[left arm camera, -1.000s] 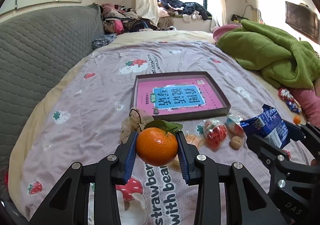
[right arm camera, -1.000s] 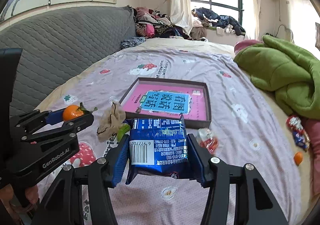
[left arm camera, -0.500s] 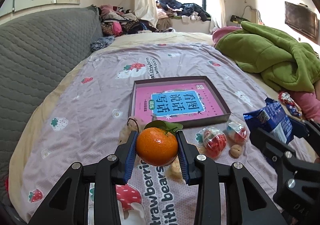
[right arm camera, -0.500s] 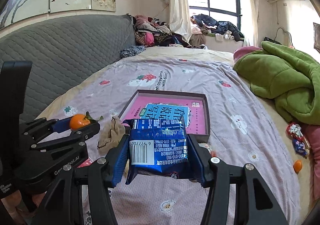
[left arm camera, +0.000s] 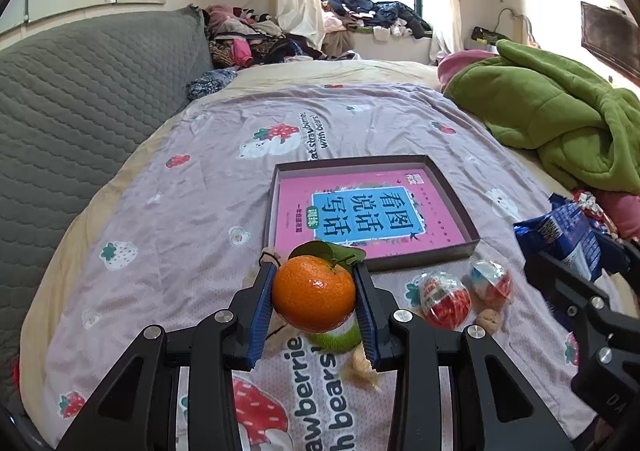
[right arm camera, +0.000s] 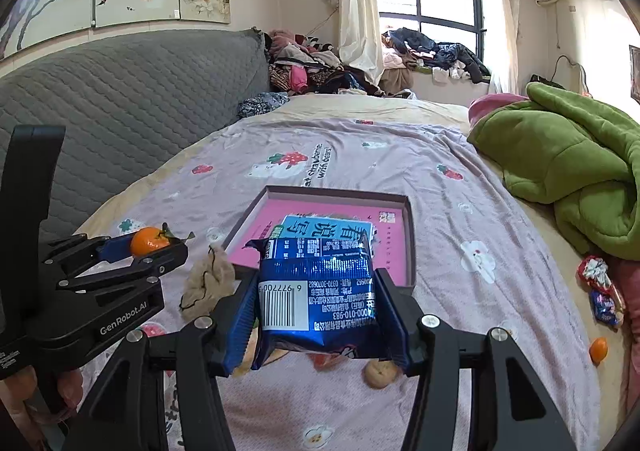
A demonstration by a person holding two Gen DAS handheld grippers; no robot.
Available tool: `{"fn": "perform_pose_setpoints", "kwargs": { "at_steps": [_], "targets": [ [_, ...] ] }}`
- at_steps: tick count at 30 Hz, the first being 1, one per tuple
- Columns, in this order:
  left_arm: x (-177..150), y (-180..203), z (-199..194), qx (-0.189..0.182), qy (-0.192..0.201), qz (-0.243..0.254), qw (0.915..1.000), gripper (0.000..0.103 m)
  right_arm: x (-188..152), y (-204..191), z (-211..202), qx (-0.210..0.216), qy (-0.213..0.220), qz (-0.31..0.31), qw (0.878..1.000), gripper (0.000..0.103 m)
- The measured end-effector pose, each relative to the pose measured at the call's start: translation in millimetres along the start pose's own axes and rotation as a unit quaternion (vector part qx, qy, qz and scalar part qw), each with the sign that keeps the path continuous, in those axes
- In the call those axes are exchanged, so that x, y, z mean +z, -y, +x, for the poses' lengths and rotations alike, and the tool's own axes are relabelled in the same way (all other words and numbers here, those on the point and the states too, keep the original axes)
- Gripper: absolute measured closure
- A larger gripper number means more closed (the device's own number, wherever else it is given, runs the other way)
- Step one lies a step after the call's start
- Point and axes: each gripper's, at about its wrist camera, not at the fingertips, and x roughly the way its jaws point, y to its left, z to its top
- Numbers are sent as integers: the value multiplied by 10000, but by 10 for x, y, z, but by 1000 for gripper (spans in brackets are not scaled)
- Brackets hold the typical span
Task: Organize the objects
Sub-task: 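Lift the mandarin and blue packet and carry both over the pink tray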
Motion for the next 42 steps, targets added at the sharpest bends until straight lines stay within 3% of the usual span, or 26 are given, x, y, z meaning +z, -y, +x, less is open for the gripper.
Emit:
{"fn": "perform_pose_setpoints", "kwargs": {
  "at_steps": [42],
  "targets": [
    [744,111,404,-42,281,10,9996,64,642,371,428,-116,249,17,9996,47]
  ]
}}
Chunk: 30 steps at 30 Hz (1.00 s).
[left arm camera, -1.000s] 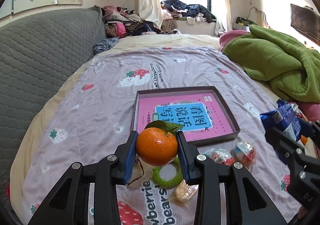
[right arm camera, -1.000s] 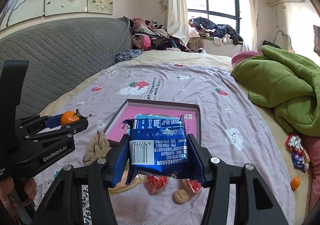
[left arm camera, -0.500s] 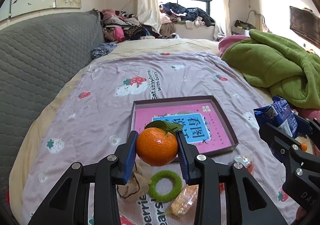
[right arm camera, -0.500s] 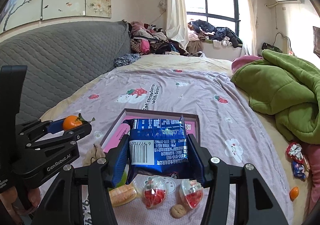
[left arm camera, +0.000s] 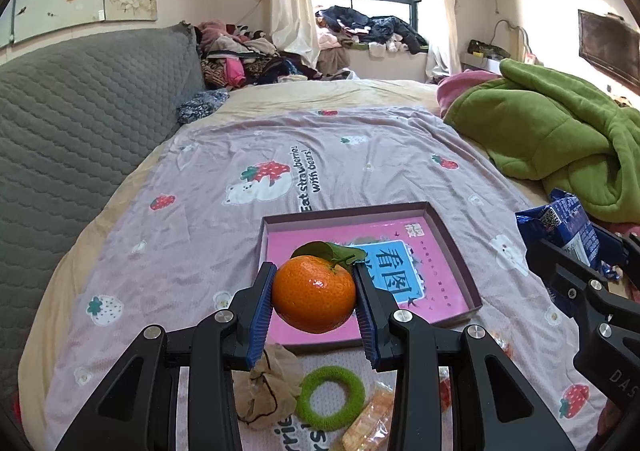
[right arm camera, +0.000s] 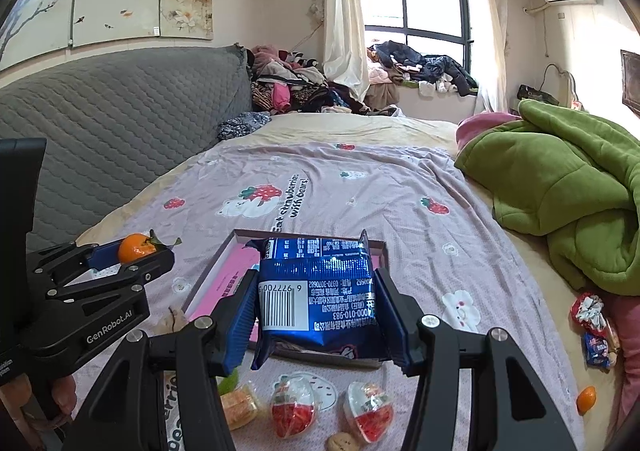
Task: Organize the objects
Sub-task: 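Lift the mandarin and blue packet and carry both over the pink tray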
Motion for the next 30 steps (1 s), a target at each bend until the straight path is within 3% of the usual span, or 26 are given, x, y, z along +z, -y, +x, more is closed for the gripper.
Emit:
{"fn": "perform_pose_setpoints", "kwargs": {
  "at_steps": [19,22,30],
  "targets": [
    [391,-45,334,-67,189,-81,9998,64,428,84,344,8,108,76,9999,47],
    [484,-77,384,-77,383,-116,9992,64,509,79,431,18,127,44,9999,47],
    [675,-159,719,-163,473,-148,9986,64,588,112,758,-8,162,167,9997,47]
  ]
}}
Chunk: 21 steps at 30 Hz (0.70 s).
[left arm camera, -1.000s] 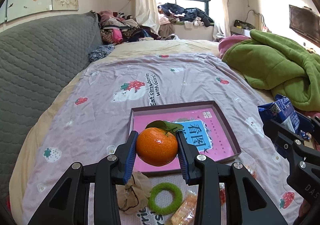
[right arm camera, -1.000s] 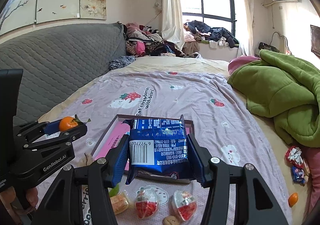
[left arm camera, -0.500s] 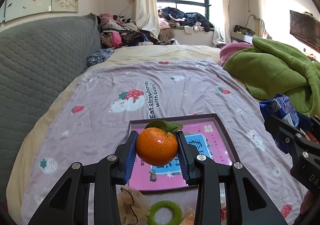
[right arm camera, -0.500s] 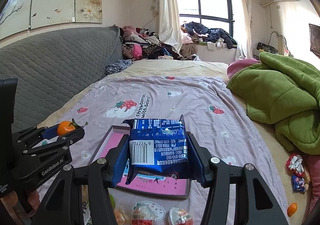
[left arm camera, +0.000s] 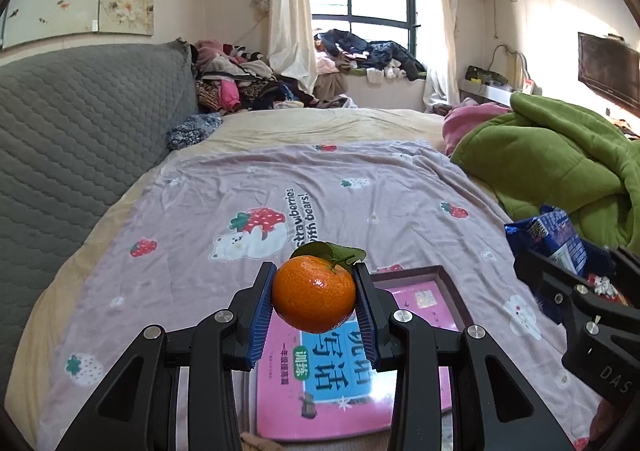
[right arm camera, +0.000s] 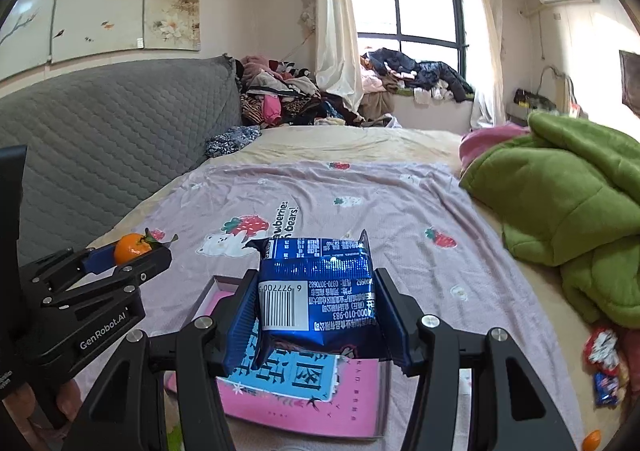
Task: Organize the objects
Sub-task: 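Lift the mandarin and blue packet and carry both over the pink tray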
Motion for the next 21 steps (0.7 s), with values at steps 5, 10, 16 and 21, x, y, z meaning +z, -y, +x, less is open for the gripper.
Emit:
{"fn": "perform_pose_setpoints", "kwargs": {
  "at_steps": [5,10,16,21],
  "targets": [
    [-73,-16,257,-181,-90,-89,9998,64,-105,-17,209,32,-75,60,9999,47],
    [-265,2,584,-152,-237,-129,9995,64,-216,-33,416,-100,-211,-20,9997,47],
    [-481,-66,1071,-43,-594,-203,9980,64,-345,34,753,-304,-629,-58,9975,47],
    [-544,-149,1292,114,-824,1,9965,64,-397,56,1085,-504,-1035,-118,9933,47]
  ]
}}
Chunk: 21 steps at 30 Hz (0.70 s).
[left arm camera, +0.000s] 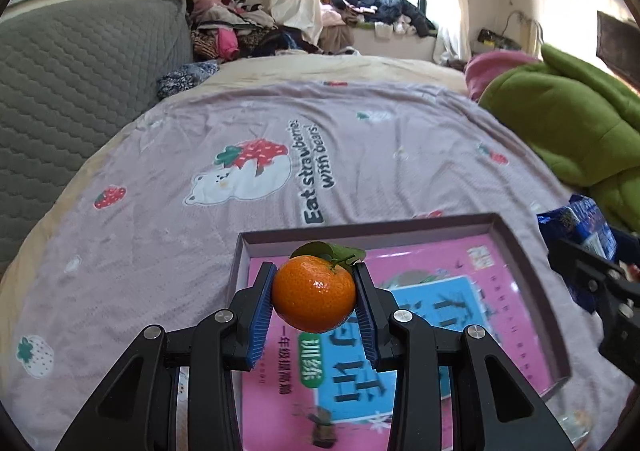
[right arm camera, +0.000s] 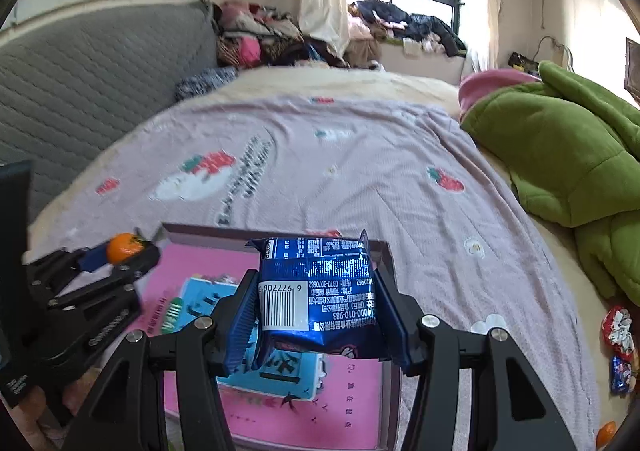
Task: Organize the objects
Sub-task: 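Lower the mandarin and blue packet onto the book and open both grippers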
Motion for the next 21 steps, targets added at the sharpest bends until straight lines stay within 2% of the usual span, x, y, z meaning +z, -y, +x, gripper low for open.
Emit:
{"fn": "perform_pose_setpoints", "kwargs": {
  "at_steps": [5,7,10,13,15,21],
  "targets": [
    [-23,-19,129,257,-219,219,9992,64,-30,-115,386,-45,-560,-192,9982,47],
    [-49,-25,239,263,-364,228,9987,64,-57,-183,519,-176,-770,-354,9962,47],
    [-98,3,373,283,-549,269,9977,64,-92,-167,659,-110,-1046,-240,9942,47],
    [-147,54,475,190,-749,303,9966,64,-116,-157,772,-232,-1218,-312,9918,47],
    [-181,89,526,202,-844,356,9956,64,-146,-119,840,-168,-1384,-204,9900,47],
    [-245,142,609,187,-942,382,9946,63,-207,-72,967,-223,-1589,-109,9870,47]
  ]
}}
